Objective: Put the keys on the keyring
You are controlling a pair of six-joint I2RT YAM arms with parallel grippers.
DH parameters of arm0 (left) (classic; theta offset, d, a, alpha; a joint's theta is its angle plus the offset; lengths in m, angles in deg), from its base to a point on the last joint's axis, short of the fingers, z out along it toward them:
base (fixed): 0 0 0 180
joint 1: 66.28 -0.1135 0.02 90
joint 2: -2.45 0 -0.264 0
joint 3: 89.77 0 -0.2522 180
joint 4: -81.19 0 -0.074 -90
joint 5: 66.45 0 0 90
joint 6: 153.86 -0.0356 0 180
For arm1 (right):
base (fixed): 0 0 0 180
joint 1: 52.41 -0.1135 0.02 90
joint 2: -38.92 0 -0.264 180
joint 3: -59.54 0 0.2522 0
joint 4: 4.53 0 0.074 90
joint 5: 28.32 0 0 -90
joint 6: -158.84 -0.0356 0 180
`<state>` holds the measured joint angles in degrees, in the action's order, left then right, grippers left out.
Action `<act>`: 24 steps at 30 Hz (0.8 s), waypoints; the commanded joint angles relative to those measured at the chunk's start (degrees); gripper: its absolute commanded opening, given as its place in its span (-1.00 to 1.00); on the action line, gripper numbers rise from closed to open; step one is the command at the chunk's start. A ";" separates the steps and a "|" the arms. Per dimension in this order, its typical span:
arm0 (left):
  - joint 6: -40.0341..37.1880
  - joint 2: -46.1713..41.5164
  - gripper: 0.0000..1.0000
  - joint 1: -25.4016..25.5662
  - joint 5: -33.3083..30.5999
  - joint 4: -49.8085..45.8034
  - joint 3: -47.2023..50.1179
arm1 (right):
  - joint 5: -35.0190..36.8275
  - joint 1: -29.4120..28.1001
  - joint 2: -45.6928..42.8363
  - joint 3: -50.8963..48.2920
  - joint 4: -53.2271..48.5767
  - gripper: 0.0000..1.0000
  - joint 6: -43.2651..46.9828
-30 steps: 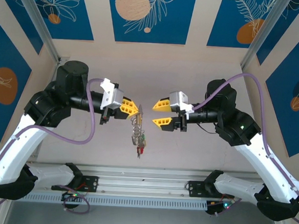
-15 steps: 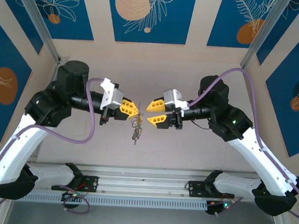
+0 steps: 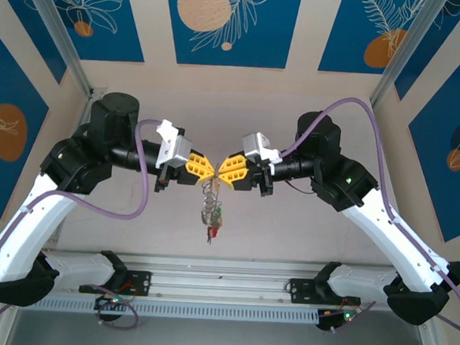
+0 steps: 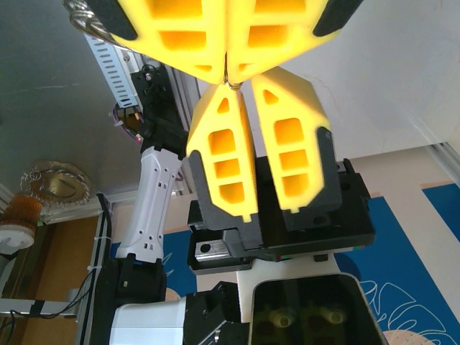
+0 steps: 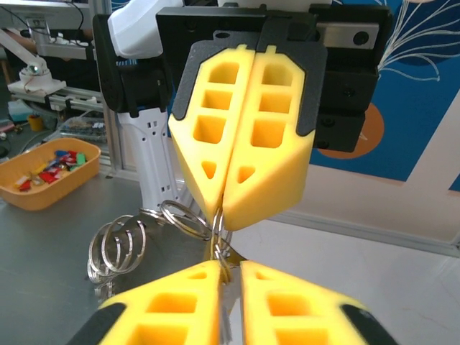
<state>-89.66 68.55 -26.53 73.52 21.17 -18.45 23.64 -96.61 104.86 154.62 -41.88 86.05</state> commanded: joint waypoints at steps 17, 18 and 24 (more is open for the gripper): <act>0.38 -1.83 -1.00 -0.55 2.39 3.35 0.65 | 2.08 0.61 5.00 4.85 -6.11 -1.00 -1.30; 0.29 -1.93 -1.00 -0.50 2.11 3.44 0.61 | 2.38 0.64 4.78 4.29 -5.81 -1.00 -1.23; 0.42 -2.21 -1.00 -0.57 1.81 3.99 0.67 | 3.85 0.78 2.28 -0.26 -2.55 -1.00 -0.52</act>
<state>-89.66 67.53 -27.43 71.95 21.59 -17.64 24.25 -96.15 107.63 156.89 -45.55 85.72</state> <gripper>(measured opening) 0.053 0.048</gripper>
